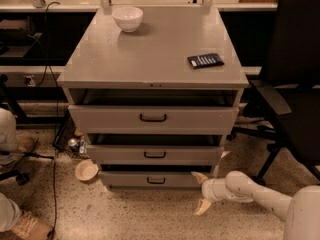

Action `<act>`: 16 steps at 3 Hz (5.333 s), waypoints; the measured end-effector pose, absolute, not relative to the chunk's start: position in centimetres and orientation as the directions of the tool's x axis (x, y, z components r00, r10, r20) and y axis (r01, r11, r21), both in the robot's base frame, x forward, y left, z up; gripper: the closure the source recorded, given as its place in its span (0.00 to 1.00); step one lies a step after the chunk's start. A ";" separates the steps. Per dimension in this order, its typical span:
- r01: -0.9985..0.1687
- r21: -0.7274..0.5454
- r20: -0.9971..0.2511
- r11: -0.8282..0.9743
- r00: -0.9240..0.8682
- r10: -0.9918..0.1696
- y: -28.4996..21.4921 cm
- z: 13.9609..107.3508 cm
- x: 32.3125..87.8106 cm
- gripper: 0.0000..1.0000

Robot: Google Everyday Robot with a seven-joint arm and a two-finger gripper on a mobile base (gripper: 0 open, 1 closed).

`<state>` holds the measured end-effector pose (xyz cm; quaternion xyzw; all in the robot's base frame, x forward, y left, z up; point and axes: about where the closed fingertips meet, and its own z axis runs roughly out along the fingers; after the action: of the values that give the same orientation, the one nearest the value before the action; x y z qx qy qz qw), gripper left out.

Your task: Open bottom drawer

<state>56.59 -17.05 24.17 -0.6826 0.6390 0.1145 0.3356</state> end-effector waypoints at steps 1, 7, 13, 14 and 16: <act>-0.924 -0.382 -0.536 0.023 0.201 -0.820 -16.2 22.4 58.1 0.00; -0.877 -0.479 -0.423 -0.040 0.271 -0.864 -14.7 16.4 66.2 0.47; -0.924 -0.383 -0.415 -0.012 0.184 -0.891 -18.4 17.9 59.2 1.00; -0.924 -0.383 -0.415 -0.012 0.184 -0.891 -18.4 17.9 59.2 1.00; -0.923 -0.386 -0.418 0.014 0.161 -0.894 -18.6 17.9 58.2 1.00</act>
Offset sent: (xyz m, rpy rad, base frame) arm 0.0582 0.0132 -0.0482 -0.1346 -0.2278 -0.0027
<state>58.17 -18.56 17.93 -0.7018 0.6471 0.0241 0.2970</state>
